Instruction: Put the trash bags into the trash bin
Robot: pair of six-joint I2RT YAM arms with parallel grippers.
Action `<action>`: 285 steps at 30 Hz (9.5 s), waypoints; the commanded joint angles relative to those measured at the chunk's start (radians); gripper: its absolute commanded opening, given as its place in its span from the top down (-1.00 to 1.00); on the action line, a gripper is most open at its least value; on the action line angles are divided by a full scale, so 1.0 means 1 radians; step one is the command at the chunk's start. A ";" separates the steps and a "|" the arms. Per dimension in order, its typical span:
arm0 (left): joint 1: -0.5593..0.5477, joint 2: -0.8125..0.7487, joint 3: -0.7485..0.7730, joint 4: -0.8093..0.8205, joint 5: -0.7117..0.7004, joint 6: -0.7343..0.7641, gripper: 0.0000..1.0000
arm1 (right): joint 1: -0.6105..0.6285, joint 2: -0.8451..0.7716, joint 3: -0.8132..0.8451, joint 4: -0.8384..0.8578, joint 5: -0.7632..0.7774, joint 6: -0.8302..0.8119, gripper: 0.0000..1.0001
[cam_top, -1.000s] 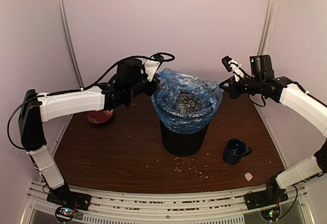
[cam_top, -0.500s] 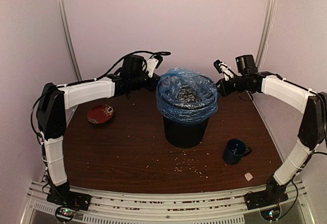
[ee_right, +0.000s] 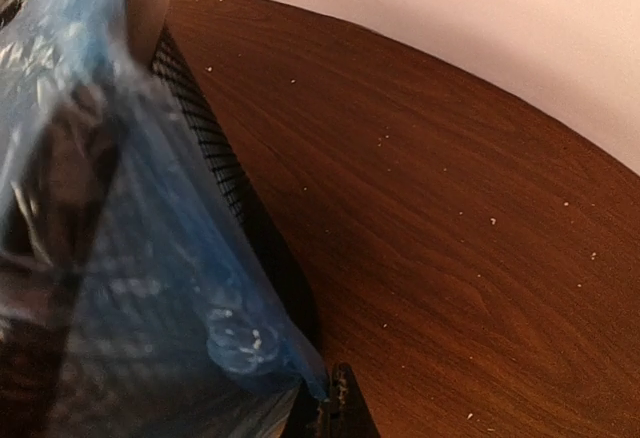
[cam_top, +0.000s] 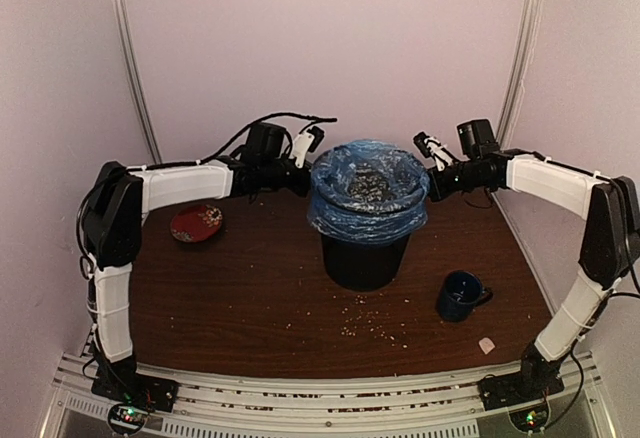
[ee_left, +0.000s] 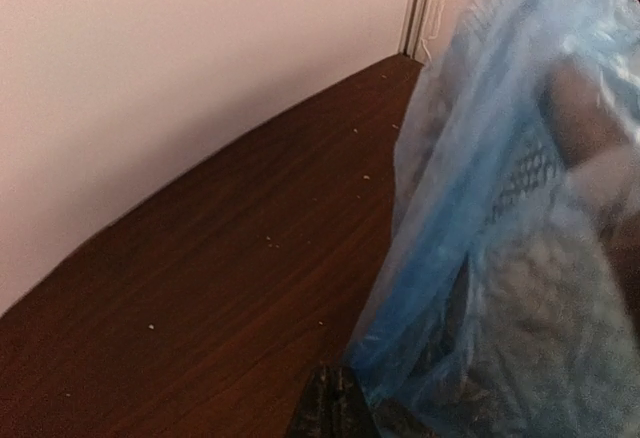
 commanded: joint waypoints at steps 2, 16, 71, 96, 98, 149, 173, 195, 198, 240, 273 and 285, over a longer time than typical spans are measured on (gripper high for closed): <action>0.000 -0.001 -0.073 0.078 0.111 -0.064 1.00 | -0.001 -0.006 -0.064 -0.035 -0.097 -0.023 1.00; 0.000 -0.182 -0.312 0.168 0.079 -0.150 1.00 | -0.088 0.009 -0.086 -0.085 -0.165 0.022 1.00; 0.000 -0.481 -0.683 0.530 0.167 -0.539 -0.36 | -0.187 -0.175 -0.044 -0.107 -0.229 0.054 -0.23; -0.033 -0.252 -0.661 0.757 0.279 -0.649 1.00 | -0.147 0.053 -0.056 -0.133 -0.412 0.019 1.00; -0.033 -0.250 -0.684 0.741 0.261 -0.639 1.00 | -0.147 0.063 -0.076 -0.140 -0.388 0.011 1.00; 0.010 -0.199 -0.553 0.502 0.142 -0.582 0.39 | -0.134 -0.001 -0.105 -0.052 -0.381 -0.078 0.80; 0.012 -0.123 -0.565 0.525 0.138 -0.562 0.97 | -0.136 0.089 -0.103 -0.203 -0.294 -0.063 0.88; 0.013 -0.573 -0.748 0.155 -0.190 -0.348 -0.47 | 0.107 0.007 0.564 -0.390 0.085 -0.025 0.31; 0.013 -0.565 -0.775 0.198 -0.189 -0.372 -0.45 | 0.174 0.122 0.681 -0.441 0.087 -0.049 0.59; 0.013 -0.405 -0.893 0.433 -0.071 -0.412 -0.37 | 0.350 0.513 0.899 -0.928 0.248 -0.462 1.00; 0.012 -0.708 -1.146 0.938 -0.067 -0.549 -0.58 | 0.395 0.724 0.917 -0.987 0.353 -0.580 1.00; 0.009 -0.552 -0.813 0.761 -0.043 -0.627 -0.60 | 0.394 0.738 0.917 -0.987 0.344 -0.580 1.00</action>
